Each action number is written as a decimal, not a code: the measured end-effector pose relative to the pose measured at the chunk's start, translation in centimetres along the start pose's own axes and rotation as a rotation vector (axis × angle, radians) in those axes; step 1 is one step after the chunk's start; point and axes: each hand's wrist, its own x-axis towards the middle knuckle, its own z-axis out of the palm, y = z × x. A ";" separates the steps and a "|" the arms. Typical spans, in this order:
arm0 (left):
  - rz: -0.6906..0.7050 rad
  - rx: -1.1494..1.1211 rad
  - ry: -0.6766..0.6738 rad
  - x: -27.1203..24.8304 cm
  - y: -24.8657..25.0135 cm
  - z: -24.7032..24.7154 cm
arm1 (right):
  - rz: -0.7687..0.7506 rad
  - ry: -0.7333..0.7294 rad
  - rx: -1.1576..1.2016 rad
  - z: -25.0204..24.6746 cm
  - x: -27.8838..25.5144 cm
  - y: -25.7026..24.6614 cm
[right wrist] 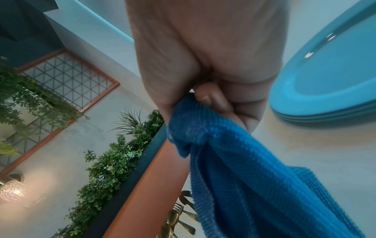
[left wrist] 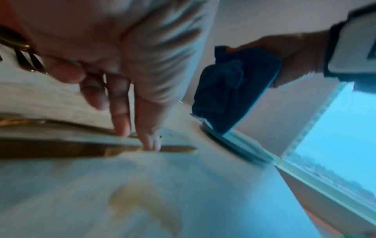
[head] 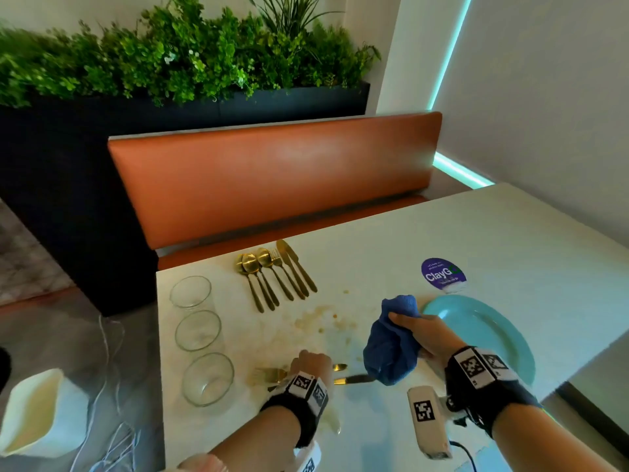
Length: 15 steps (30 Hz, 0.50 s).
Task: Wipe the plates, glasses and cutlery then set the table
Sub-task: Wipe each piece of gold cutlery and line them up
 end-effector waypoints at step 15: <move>0.122 0.240 0.109 -2.7 1.2 0.2 | 0.042 0.054 0.031 -2.7 -2.4 6.0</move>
